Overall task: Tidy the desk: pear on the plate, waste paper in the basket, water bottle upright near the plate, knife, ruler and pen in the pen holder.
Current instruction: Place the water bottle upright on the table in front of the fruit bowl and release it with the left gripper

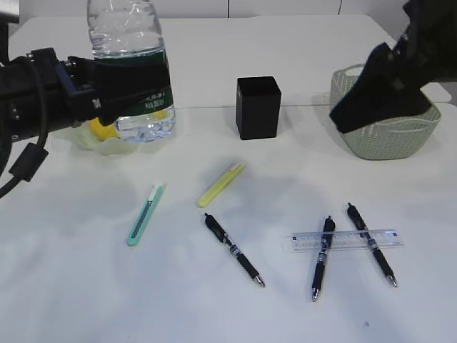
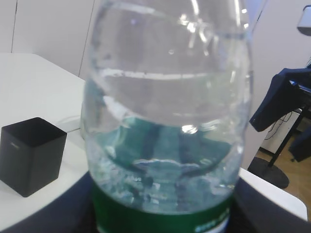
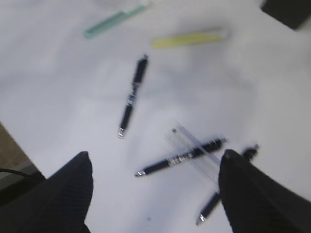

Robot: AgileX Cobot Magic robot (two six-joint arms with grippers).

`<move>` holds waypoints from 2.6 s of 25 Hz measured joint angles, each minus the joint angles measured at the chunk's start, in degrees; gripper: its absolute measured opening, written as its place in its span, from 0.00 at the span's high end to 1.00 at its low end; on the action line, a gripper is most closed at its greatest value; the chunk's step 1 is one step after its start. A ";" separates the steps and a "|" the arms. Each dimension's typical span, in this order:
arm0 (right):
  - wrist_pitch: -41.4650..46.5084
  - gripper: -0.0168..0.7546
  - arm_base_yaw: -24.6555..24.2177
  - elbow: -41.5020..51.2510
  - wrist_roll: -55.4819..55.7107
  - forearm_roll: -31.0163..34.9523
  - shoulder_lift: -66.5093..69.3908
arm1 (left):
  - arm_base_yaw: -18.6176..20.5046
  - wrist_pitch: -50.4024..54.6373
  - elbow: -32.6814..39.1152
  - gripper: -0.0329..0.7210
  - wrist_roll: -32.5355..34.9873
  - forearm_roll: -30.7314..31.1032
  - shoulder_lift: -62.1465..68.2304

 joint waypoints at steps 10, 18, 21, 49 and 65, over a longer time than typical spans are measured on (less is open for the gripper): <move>2.70 0.21 0.00 -0.12 28.53 -32.40 8.41 | 4.68 -0.10 0.00 0.45 0.00 2.35 0.00; 2.59 0.22 -4.95 -0.12 31.07 -36.04 9.13 | 12.73 0.05 0.00 0.45 0.00 5.09 0.00; 2.17 0.22 -6.12 -0.12 31.23 -36.18 9.13 | 14.75 2.47 0.00 0.45 0.00 5.51 0.00; -2.60 0.22 -6.12 -0.12 31.37 -34.88 9.13 | 15.07 -3.52 0.00 0.45 25.80 -6.75 18.26; -2.63 0.22 -6.12 -0.12 31.46 -34.88 9.13 | 15.07 -3.56 -0.23 0.45 32.52 -8.31 28.61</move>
